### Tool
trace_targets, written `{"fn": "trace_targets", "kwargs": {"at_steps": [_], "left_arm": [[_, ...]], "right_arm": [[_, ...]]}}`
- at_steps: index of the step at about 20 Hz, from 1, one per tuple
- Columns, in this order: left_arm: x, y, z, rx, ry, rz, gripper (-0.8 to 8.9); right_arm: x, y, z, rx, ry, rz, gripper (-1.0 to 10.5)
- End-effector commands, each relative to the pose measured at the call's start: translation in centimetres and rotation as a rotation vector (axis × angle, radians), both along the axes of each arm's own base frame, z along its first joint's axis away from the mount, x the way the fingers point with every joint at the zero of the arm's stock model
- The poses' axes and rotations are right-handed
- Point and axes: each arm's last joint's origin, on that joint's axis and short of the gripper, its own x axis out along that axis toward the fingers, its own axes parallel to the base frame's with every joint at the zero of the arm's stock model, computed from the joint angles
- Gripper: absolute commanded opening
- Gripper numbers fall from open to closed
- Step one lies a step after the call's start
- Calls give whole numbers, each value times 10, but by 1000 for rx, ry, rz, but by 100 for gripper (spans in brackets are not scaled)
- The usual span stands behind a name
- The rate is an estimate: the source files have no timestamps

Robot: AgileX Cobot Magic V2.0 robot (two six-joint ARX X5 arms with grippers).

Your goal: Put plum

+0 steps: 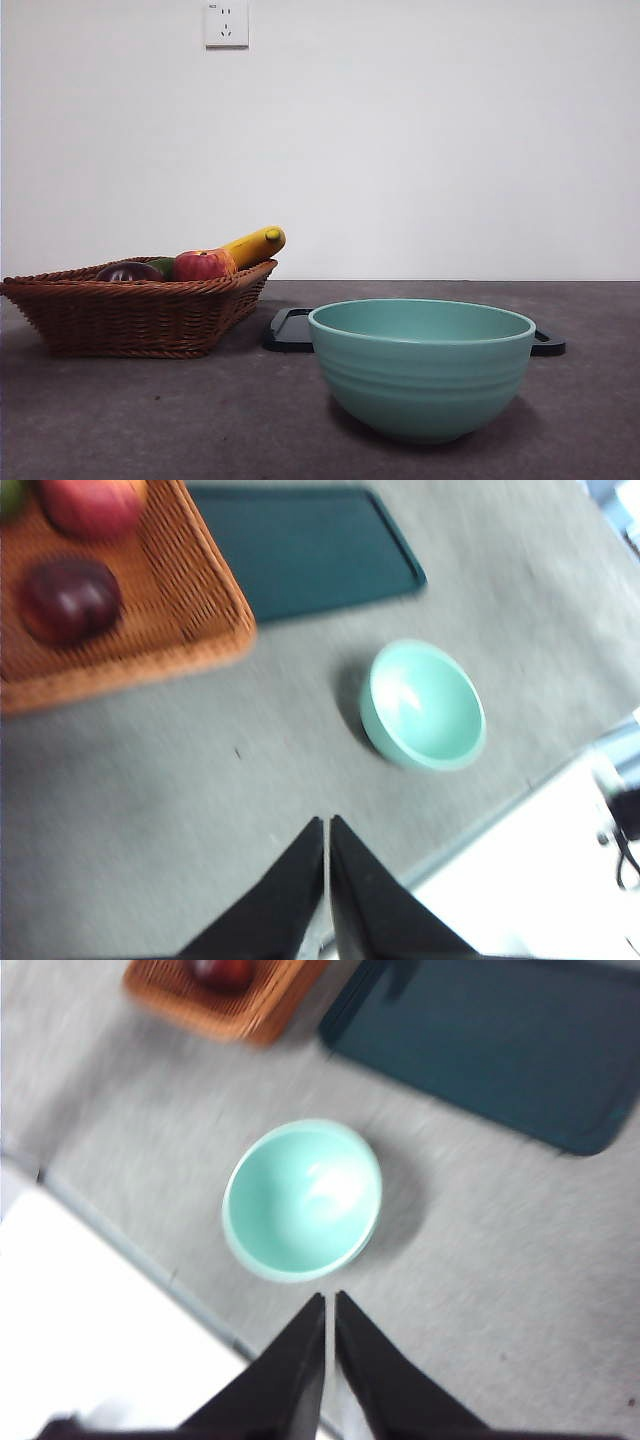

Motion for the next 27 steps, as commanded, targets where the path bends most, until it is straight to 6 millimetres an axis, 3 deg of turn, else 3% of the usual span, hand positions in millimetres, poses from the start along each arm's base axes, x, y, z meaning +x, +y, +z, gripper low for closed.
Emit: {"fn": "trace_targets", "kwargs": {"at_steps": [1, 4, 6, 7, 9, 11, 27], "left_arm": [[2, -1, 4, 5, -19, -21, 8], [2, -1, 4, 5, -20, -22, 10], [2, -1, 4, 5, -20, -22, 89], [2, -1, 4, 5, -20, -22, 163], [2, -1, 4, 5, -20, -22, 329], [2, -1, 5, 4, -20, -20, 375], [11, -1, 6, 12, -35, 33, 415]], "right_arm": [[1, 3, 4, -10, -32, 50, 5], [0, 4, 4, -10, -32, 56, 5], [0, 4, 4, -9, -32, 55, 23], [0, 4, 4, -9, -31, 54, 86], [1, 4, 4, -6, -30, 50, 318], [1, 4, 5, -6, -31, 50, 398], [1, 4, 5, -5, -29, 49, 398]]}}
